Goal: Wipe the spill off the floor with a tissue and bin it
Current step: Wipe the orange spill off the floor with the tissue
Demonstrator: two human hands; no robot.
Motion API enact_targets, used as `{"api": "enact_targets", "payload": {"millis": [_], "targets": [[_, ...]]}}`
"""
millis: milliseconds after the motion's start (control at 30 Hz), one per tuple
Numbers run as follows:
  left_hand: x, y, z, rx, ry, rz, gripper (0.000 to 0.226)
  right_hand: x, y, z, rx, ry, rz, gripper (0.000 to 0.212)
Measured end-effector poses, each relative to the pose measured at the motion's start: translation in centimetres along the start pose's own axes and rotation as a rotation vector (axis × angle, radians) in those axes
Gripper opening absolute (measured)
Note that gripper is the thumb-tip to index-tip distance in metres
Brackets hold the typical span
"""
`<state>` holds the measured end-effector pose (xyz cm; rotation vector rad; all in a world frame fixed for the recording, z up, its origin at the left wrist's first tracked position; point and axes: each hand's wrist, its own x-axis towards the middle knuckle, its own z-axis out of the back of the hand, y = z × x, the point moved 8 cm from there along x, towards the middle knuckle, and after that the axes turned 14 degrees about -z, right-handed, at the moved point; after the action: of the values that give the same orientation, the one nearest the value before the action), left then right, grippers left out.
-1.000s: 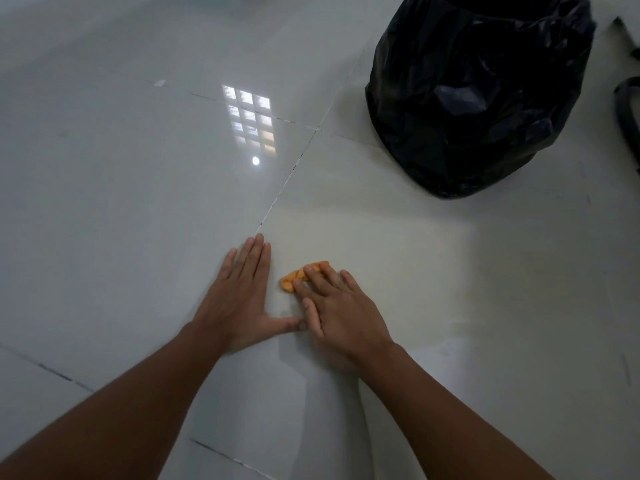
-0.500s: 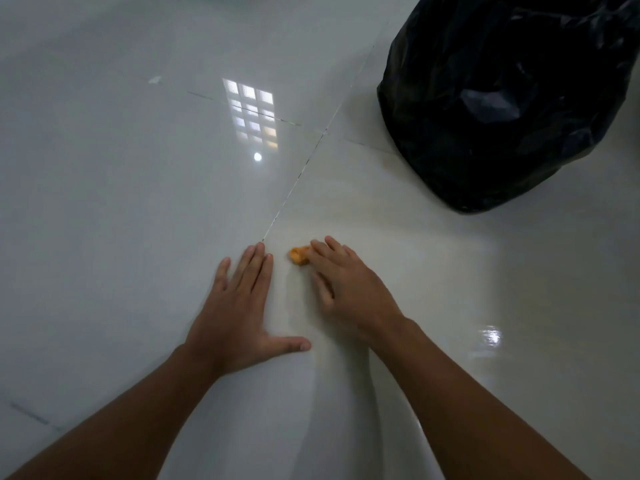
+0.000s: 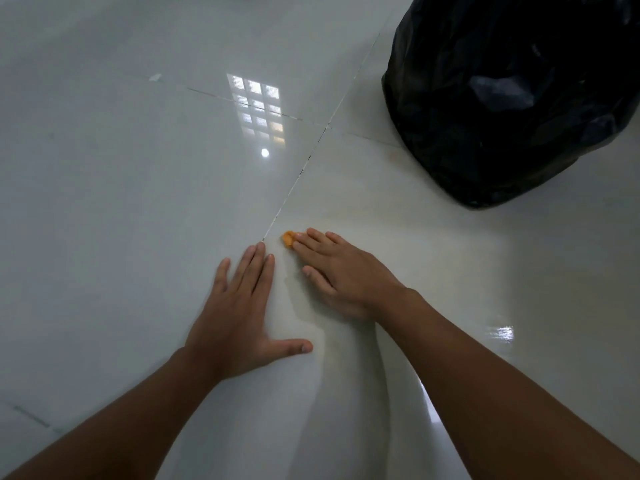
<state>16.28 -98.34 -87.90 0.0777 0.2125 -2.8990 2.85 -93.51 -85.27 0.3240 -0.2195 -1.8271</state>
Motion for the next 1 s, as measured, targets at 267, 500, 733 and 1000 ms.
{"api": "enact_targets", "payload": {"millis": [267,500,733,1000], "targets": [[0.0,-0.1,0.1,0.025,0.022,-0.010,0.138,2.4,-2.2,0.1,-0.138,-0.043,-0.214,0.053],[0.1,0.0,-0.2,0.032,0.025,-0.011,0.139,-1.4,-9.6,2.2,-0.026,-0.118,-0.528,0.052],[0.1,-0.1,-0.6,0.043,0.041,-0.012,0.139,-11.1,-15.6,3.1,0.169,-0.200,-0.711,0.050],[-0.9,-2.0,-1.0,0.045,0.038,-0.069,0.135,-17.2,-6.8,0.0,0.224,-0.249,-0.465,0.044]]}}
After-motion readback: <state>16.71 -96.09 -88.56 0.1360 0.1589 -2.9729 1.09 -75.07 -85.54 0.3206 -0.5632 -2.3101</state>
